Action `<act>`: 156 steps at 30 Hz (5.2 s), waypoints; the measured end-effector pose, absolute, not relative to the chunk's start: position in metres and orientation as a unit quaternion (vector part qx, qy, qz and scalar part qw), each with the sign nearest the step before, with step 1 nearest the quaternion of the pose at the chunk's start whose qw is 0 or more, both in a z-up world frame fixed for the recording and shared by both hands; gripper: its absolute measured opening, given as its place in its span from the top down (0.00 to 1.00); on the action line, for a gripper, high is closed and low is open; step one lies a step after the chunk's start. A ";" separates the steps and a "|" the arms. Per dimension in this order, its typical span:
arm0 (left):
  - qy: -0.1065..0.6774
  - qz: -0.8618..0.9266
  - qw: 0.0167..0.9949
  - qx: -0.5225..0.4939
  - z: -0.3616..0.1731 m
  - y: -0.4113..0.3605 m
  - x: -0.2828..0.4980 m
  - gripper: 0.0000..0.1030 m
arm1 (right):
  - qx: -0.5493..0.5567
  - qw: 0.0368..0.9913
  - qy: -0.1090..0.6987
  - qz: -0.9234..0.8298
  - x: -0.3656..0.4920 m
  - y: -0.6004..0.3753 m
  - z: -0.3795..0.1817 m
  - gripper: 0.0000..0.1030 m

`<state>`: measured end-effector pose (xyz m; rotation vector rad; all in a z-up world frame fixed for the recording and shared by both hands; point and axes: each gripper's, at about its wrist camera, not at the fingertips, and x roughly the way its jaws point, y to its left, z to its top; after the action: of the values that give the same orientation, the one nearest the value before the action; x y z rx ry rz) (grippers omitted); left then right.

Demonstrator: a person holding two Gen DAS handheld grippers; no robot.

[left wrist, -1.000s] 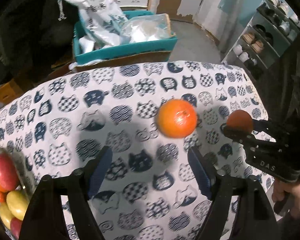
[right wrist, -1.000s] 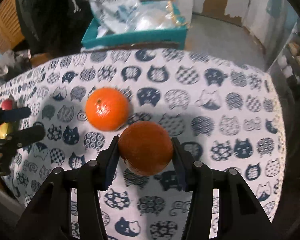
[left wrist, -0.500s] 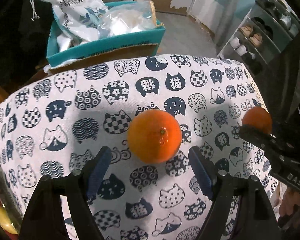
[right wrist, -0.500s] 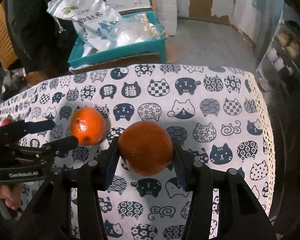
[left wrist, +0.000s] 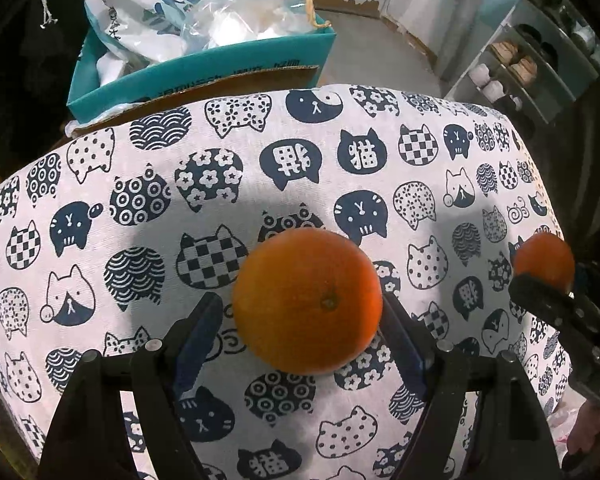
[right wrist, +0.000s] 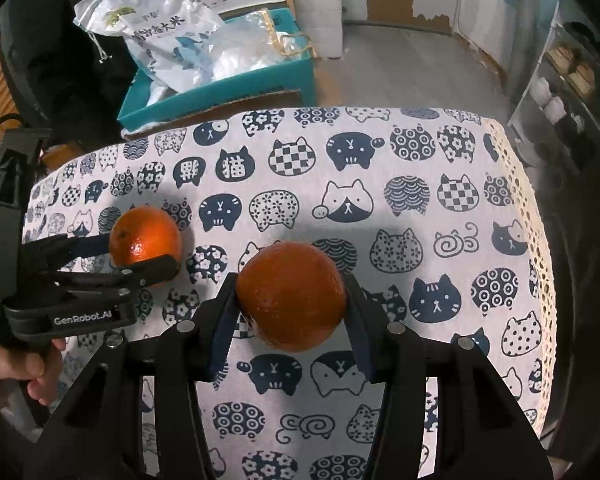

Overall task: Organize fruits
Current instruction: 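Lift both oranges and carry them toward the glass bowl, then lower both oranges into the bowl and open both grippers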

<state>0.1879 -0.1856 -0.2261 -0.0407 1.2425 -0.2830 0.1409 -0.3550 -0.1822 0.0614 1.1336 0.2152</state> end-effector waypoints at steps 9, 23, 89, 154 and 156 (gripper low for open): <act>0.567 -0.142 0.812 0.007 -0.224 -0.193 0.181 0.32 | 0.021 0.836 0.538 0.104 0.140 -0.351 -0.186 0.52; 0.550 -0.133 0.825 0.005 -0.188 -0.172 0.159 0.32 | 0.015 0.850 0.515 0.109 0.137 -0.343 -0.158 0.52; 0.430 -0.042 0.900 -0.061 -0.045 0.034 0.014 0.32 | -0.063 0.868 0.411 0.271 0.084 -0.134 -0.025 0.52; 0.527 0.085 0.831 -0.157 -0.155 0.196 0.003 0.33 | -0.145 0.767 0.500 0.375 0.076 0.063 -0.131 0.52; 0.528 0.085 0.831 -0.153 -0.155 0.195 0.002 0.33 | -0.148 0.764 0.504 0.375 0.077 0.066 -0.140 0.52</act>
<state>0.0021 0.1954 -0.1552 -0.3245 1.1204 0.1813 0.0768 0.0659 -0.1396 -0.3223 1.0966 0.8148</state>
